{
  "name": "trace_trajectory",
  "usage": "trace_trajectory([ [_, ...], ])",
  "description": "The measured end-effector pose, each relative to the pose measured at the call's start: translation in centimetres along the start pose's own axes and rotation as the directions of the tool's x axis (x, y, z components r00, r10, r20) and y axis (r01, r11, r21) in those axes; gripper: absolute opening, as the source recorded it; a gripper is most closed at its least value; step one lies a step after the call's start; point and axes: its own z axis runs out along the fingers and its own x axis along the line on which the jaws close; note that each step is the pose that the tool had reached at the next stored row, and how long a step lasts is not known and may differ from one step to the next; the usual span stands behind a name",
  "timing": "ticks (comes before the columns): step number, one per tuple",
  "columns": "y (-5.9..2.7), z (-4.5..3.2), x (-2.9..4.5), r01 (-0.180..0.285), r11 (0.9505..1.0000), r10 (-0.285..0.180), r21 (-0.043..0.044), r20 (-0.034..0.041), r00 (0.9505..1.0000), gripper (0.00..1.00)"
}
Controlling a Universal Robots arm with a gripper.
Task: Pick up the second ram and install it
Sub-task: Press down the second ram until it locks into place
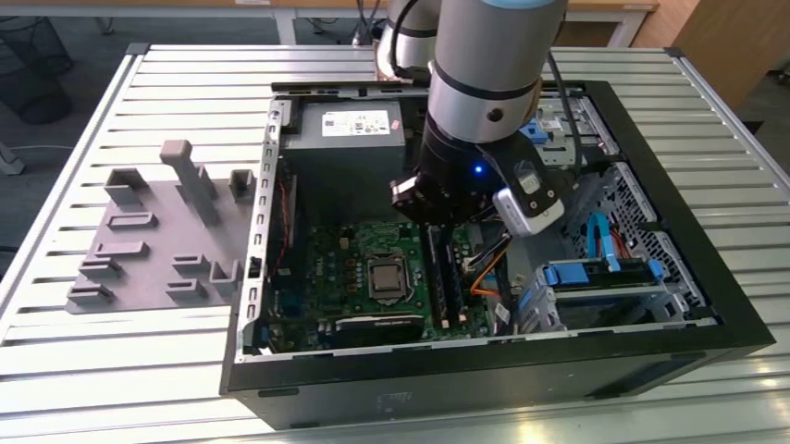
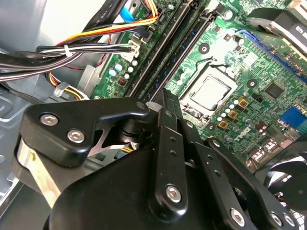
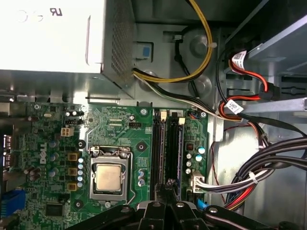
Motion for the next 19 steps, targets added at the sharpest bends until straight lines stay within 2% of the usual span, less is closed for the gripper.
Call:
trace_trajectory([
  [19,-0.01,0.89,-0.02,-0.003,1.0000,0.003,0.0002,0.0000,1.0000,0.11],
])
